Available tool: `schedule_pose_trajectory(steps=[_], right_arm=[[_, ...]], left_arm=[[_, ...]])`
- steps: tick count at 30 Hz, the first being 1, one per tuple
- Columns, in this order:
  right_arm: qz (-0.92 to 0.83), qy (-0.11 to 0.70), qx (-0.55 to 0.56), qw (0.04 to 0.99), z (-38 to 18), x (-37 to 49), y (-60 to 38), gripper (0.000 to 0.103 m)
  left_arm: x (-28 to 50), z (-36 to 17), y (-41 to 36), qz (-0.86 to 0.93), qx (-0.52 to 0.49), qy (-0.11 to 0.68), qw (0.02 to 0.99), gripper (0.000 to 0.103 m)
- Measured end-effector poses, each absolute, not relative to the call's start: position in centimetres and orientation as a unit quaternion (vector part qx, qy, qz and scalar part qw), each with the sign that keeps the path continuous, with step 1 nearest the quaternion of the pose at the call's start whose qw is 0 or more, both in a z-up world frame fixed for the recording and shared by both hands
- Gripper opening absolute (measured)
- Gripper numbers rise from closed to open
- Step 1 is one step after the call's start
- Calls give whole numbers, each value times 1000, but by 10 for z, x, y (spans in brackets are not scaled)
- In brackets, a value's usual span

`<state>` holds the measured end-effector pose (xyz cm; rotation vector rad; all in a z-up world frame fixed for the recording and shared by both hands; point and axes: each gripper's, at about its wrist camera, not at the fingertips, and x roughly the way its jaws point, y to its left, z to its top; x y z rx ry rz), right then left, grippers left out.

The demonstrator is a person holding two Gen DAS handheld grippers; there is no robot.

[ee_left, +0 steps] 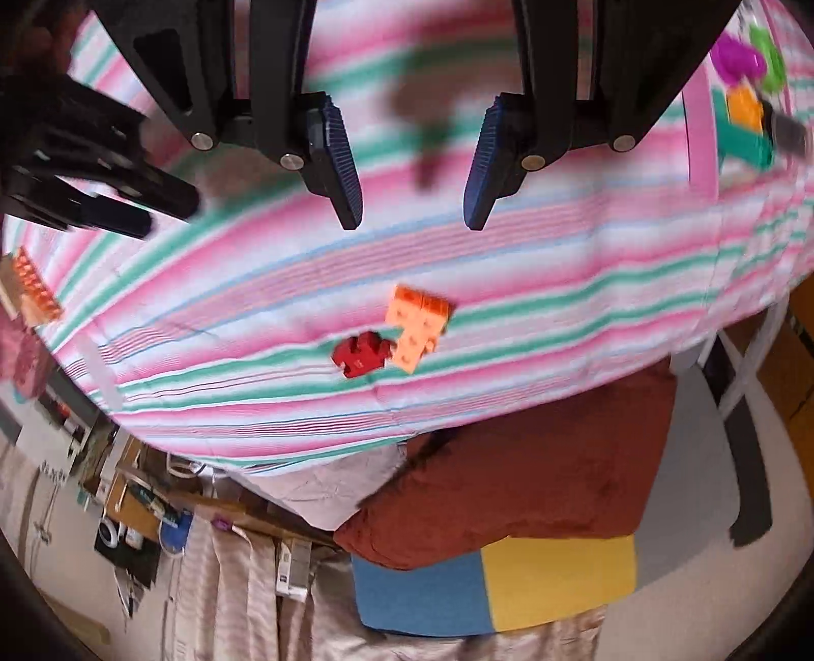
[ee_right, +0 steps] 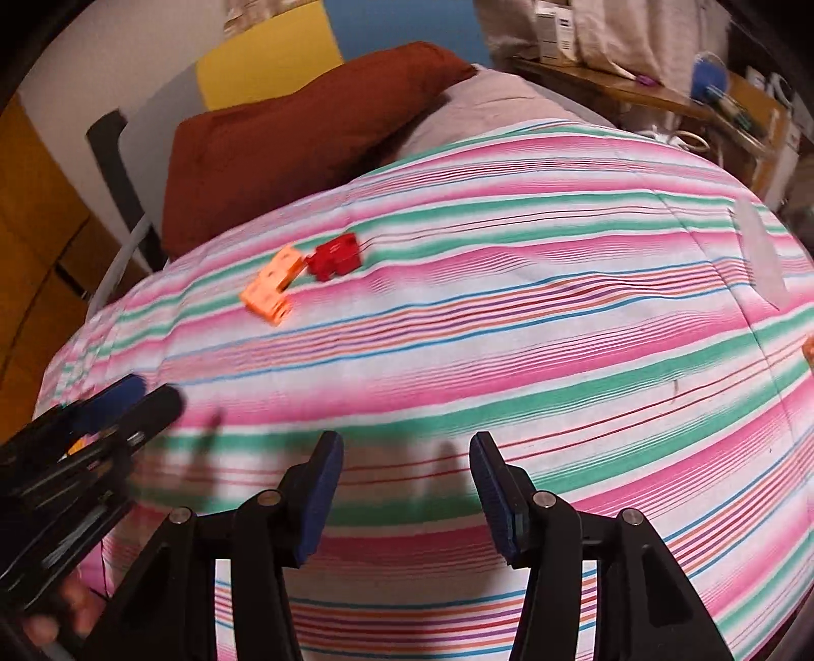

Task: Organize rigid objects
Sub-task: 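Move the left tool to the orange cube block and grasp it, then lift the orange cube block with the left tool while the right grasps the red puzzle piece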

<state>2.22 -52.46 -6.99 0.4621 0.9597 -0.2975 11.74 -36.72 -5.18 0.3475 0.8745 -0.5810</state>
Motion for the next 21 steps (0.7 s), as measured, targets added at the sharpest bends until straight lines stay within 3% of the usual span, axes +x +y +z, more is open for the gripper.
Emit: schedule_pose_trajectory(steps=[3, 5, 7, 9, 16, 17, 19, 21], right_arm=[[-150, 452, 238, 846, -70, 21, -534, 54], [-150, 448, 250, 845, -69, 20, -538, 54], [-149, 446, 257, 844, -68, 20, -540, 54], [-147, 444, 263, 844, -67, 20, -541, 54], [-137, 450, 282, 836, -71, 21, -541, 54], [-137, 450, 281, 836, -71, 20, -541, 54], [-138, 450, 281, 836, -71, 20, -542, 54], [-139, 450, 280, 836, -71, 20, -542, 54]], left_arm=[[136, -61, -387, -267, 180, 411, 853, 45], [152, -68, -397, -269, 171, 421, 849, 51], [163, -74, -403, -267, 165, 425, 849, 65], [172, -78, -410, -267, 170, 422, 850, 66], [192, -96, -424, -267, 188, 421, 846, 65], [194, -99, -422, -269, 180, 426, 845, 63], [198, -105, -419, -271, 163, 438, 842, 44], [195, -106, -412, -275, 151, 427, 848, 44]])
